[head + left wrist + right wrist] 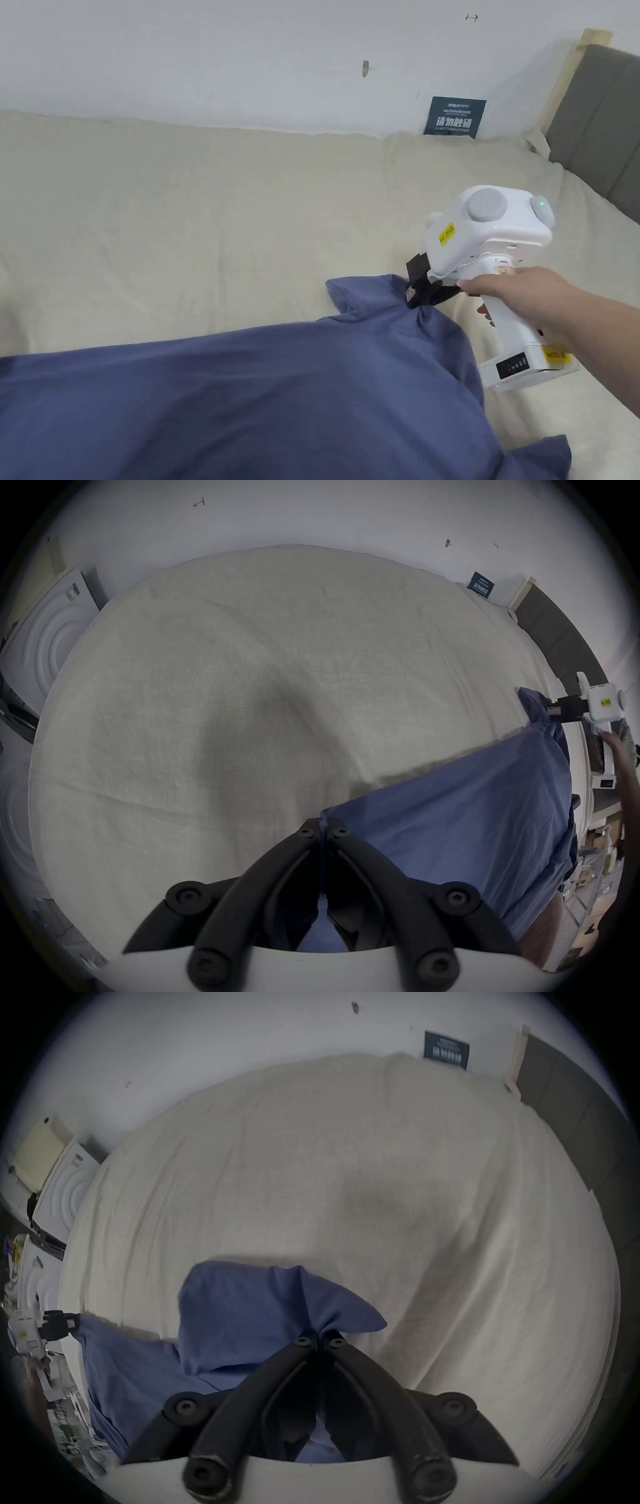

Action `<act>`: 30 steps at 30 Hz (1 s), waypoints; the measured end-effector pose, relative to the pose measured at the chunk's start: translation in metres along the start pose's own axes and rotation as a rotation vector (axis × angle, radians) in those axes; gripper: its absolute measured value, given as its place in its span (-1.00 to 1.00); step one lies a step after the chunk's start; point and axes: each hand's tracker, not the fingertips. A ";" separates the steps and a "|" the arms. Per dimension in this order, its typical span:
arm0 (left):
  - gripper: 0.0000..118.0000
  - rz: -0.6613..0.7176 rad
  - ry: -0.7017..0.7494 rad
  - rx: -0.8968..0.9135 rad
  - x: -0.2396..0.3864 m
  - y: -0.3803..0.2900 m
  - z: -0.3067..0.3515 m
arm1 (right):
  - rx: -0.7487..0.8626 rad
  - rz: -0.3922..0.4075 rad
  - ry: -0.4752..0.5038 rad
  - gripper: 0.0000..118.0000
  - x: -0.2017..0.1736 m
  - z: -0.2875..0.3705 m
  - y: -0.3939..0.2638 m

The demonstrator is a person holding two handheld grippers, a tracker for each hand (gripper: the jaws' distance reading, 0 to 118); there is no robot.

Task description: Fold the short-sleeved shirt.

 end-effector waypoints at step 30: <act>-0.97 0.020 -0.187 0.086 0.006 -0.256 0.118 | 0.072 -0.222 0.158 -0.99 0.043 0.166 -0.323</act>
